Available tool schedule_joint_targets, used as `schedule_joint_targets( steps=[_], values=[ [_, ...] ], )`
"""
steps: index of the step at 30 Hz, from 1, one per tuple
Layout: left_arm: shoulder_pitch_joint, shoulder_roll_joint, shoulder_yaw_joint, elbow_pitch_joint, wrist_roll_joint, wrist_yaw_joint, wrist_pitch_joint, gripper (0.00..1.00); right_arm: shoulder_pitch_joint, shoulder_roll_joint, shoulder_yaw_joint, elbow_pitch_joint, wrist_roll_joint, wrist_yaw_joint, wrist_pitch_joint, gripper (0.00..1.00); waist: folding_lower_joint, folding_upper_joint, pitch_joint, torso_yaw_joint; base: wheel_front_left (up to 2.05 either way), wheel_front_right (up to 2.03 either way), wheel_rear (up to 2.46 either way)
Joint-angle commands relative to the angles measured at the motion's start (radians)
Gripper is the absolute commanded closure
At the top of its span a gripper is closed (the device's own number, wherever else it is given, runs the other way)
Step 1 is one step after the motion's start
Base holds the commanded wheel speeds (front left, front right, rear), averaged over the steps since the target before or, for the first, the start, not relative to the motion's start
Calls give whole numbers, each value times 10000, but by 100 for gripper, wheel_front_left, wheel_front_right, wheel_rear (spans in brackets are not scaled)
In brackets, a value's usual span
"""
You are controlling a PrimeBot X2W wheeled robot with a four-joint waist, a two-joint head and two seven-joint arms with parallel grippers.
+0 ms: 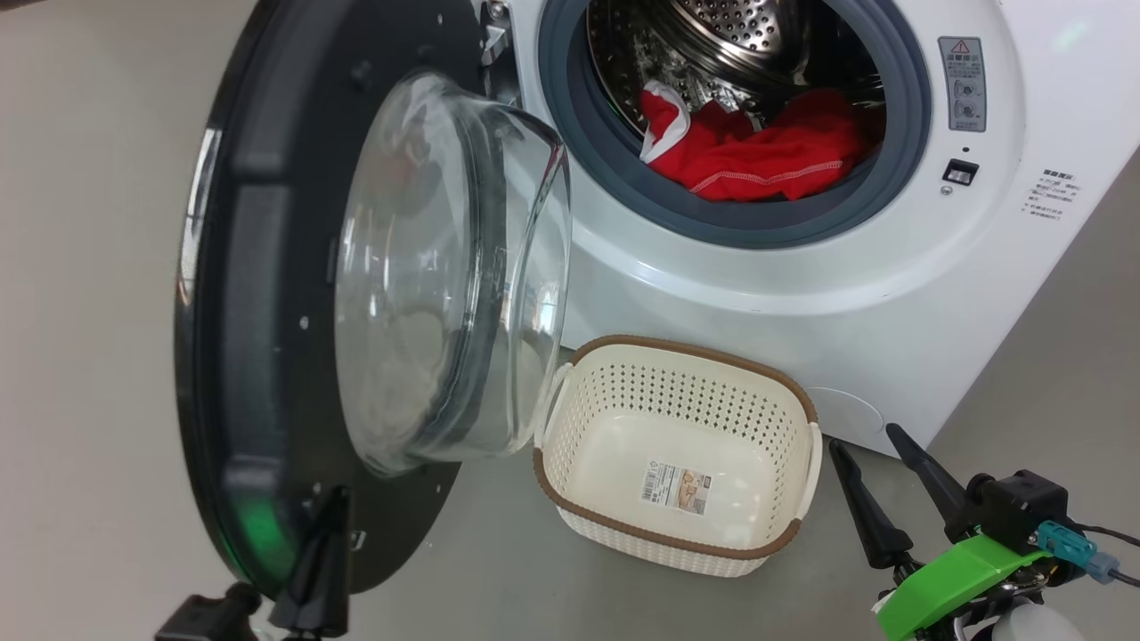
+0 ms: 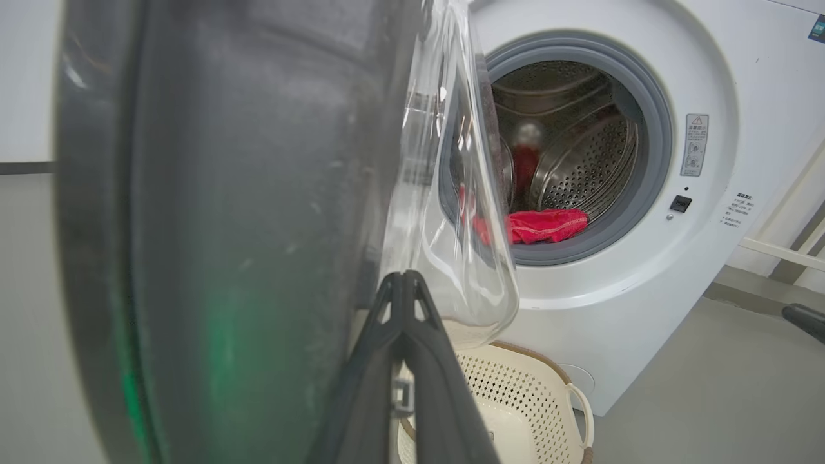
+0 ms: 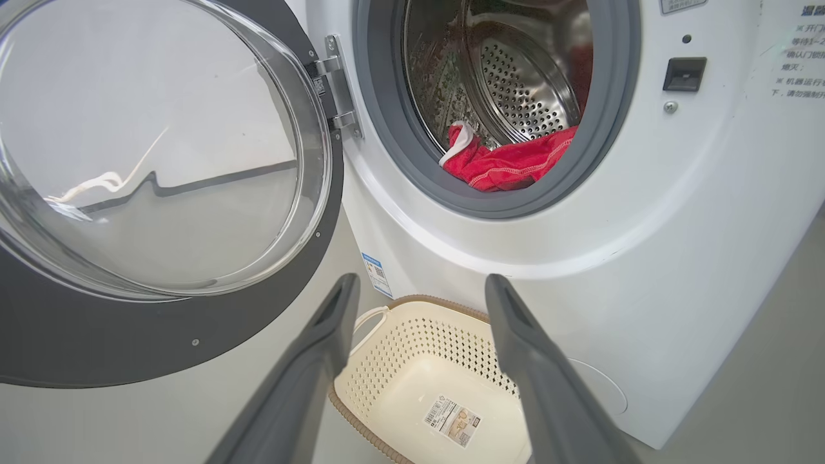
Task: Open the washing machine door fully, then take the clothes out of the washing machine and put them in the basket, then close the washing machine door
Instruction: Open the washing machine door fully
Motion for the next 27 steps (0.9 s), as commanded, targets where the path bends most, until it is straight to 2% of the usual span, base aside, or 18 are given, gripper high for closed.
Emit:
schedule_joint_targets(
  steps=[1, 17, 22, 27],
  values=[
    [-451, 310, 655, -106, -104, 216, -141, 100, -327, -79, 179, -260, -106, 16, -120, 0, 0, 0, 13, 24, 0, 0, 0],
    [-1432, 1163, 2096, 1239, -401, 394, -200, 100, -521, -189, 389, -318, -157, 16, -120, 0, 0, 0, 219, 2, 0, 0, 0],
    [-2057, 1505, 2870, 2122, -532, 334, -219, 100, -655, -264, 496, -287, -169, 16, -120, 0, 0, 0, 404, -92, 0, 0, 0],
    [-2679, 1784, 3451, 2785, -173, 235, -223, 100, -786, -331, 538, -275, -176, 16, -120, 0, 0, 0, 565, -171, 0, 0, 0]
  ],
)
